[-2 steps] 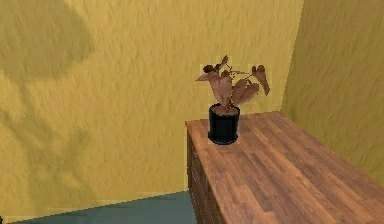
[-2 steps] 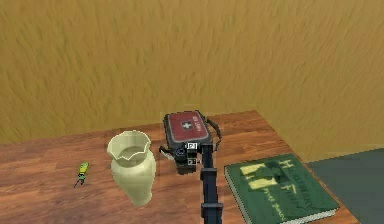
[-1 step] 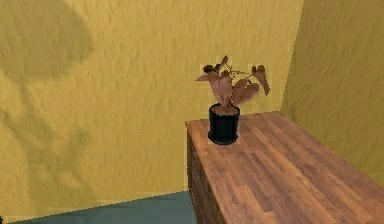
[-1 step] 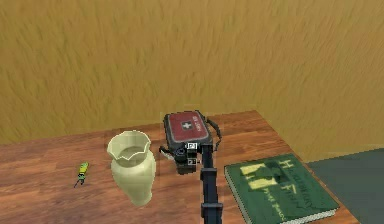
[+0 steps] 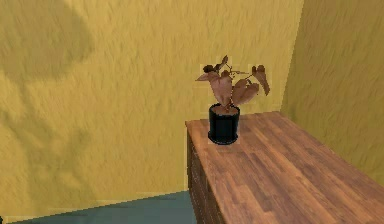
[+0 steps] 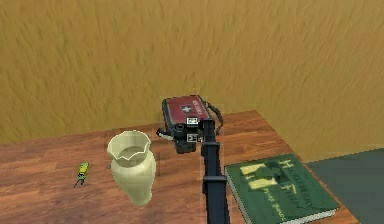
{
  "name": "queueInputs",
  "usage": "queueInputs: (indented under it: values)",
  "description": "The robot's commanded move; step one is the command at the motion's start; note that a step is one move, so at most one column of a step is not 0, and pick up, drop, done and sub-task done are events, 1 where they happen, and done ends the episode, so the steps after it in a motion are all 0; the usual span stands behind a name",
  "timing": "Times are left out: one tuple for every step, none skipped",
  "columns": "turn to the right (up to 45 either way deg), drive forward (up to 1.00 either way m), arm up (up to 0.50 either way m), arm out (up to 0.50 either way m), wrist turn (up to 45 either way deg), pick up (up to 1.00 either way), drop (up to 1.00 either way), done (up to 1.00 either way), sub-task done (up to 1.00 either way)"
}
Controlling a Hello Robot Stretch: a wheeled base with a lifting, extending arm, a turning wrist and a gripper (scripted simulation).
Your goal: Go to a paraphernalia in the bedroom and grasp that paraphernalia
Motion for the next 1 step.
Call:
queueInputs:
  values:
    - [0.0,0.00,0.00,0.00,0.0,0.00,0.00,1.00,0.00]
